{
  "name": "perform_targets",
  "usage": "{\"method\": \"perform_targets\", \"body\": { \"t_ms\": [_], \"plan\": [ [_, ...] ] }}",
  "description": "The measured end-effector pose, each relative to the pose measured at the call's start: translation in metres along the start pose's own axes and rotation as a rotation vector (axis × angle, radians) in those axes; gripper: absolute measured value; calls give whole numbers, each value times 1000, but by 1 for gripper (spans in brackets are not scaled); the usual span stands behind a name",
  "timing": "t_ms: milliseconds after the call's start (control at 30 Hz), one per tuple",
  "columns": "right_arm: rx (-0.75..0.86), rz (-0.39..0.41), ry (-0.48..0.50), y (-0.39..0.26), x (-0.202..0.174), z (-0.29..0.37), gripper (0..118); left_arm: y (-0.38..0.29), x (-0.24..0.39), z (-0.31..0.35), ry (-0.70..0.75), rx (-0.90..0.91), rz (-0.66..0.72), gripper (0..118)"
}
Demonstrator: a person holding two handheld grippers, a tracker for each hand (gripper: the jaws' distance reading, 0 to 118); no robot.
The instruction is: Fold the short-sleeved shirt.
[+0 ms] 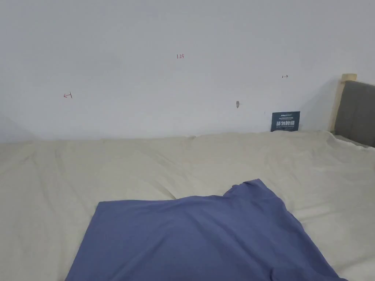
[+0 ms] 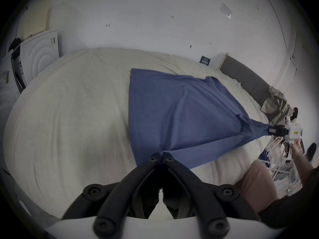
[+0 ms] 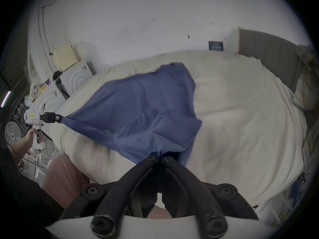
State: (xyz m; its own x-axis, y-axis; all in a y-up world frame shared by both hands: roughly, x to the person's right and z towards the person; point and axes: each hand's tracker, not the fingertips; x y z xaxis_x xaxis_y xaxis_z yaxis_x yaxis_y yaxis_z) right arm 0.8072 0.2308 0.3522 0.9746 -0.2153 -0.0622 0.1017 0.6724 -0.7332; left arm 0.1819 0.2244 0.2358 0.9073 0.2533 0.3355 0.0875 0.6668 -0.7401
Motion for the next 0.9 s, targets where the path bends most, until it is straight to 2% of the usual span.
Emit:
{"method": "perform_targets", "body": {
  "t_ms": [133, 267, 300, 333, 367, 400, 433, 467, 500, 600, 667, 733, 800, 833, 867, 900],
  "plan": [
    [-120, -3, -7, -16, 11, -29, 1, -20, -8, -17, 27, -43, 10, 0],
    [-154, -71, 7, -19, 20, -46, 3, -25, -15, -30, 24, -72, 56, 2],
    [-154, -87, 4, -20, 22, -48, 14, -25, -15, -32, 27, -85, 57, 5],
    [-160, -96, -9, -20, 22, -49, 35, -26, -21, -36, 34, -94, 50, 12],
    [-170, -87, -45, -20, 21, -49, 62, -27, -18, -36, 53, -99, 30, 26],
    [-170, -68, -79, -20, 20, -47, 84, -27, -17, -34, 70, -98, 8, 61],
    [-162, -59, -107, -21, 22, -44, 85, -28, -17, -31, 70, -94, 10, 91],
    [-151, -67, -121, -20, 22, -39, 85, -28, -18, -28, 67, -95, 15, 113],
    [-142, -81, -139, -19, 22, -34, 85, -28, -17, -24, 57, -91, 32, 118],
    [-78, -210, -138, -14, 16, -9, 85, -24, -16, -6, -28, -45, 134, 118],
    [22, -274, -83, -10, 3, 9, 85, -24, -4, 5, -45, -13, 151, 118],
    [118, -291, 4, -6, -19, 25, 85, -24, 16, 18, -58, 48, 173, 118],
    [168, -259, 52, -4, -42, 35, 79, -25, 30, 30, -73, 119, 193, 118],
    [195, -237, 64, -4, -54, 39, 65, -27, 37, 36, -71, 166, 193, 113],
    [237, -172, 51, -3, -59, 41, 35, -28, 49, 46, -71, 222, 187, 100],
    [250, -146, 8, -4, -69, 39, 0, -31, 56, 50, -58, 251, 167, 61]
  ]
}}
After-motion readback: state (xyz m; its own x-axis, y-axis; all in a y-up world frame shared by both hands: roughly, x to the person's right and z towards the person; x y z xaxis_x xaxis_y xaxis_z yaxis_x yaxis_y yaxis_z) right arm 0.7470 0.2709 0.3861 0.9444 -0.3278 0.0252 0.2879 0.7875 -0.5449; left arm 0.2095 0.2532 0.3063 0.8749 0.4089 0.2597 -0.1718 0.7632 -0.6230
